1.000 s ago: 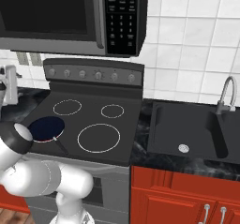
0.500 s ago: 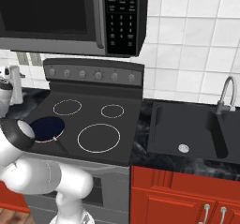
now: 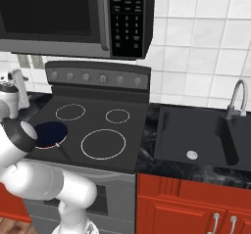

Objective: Turn off the front left burner of the stove.

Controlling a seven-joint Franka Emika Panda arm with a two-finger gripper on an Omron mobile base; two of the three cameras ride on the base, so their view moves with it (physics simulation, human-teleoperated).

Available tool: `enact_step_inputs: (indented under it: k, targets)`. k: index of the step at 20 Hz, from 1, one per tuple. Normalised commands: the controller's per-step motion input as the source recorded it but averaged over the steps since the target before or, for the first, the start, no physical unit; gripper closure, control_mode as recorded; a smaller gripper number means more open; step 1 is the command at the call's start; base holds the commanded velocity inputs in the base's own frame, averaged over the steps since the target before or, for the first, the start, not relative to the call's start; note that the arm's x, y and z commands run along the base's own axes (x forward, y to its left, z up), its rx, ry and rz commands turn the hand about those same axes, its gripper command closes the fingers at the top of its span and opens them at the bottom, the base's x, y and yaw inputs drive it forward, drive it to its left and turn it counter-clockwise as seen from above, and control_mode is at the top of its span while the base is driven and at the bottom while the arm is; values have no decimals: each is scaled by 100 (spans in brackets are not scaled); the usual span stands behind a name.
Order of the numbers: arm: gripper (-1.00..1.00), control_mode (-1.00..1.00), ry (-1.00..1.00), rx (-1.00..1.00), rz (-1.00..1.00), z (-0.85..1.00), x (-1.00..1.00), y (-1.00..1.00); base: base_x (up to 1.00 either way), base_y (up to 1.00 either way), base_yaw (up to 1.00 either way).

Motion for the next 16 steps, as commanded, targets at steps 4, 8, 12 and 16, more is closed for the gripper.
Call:
enact_step_inputs:
  k: [4,8,12,16]
  targets:
    - [-100,-100,-21,-13,6,-4,8,-2,0,0,0]
    - [-100,-100,-15,-16,6,-8,13,-3,0,0,0]
    - [-100,-100,-4,-12,3,-9,39,-1,0,0,0]
    - [-100,-100,0,-12,0,-2,77,9,0,0,0]
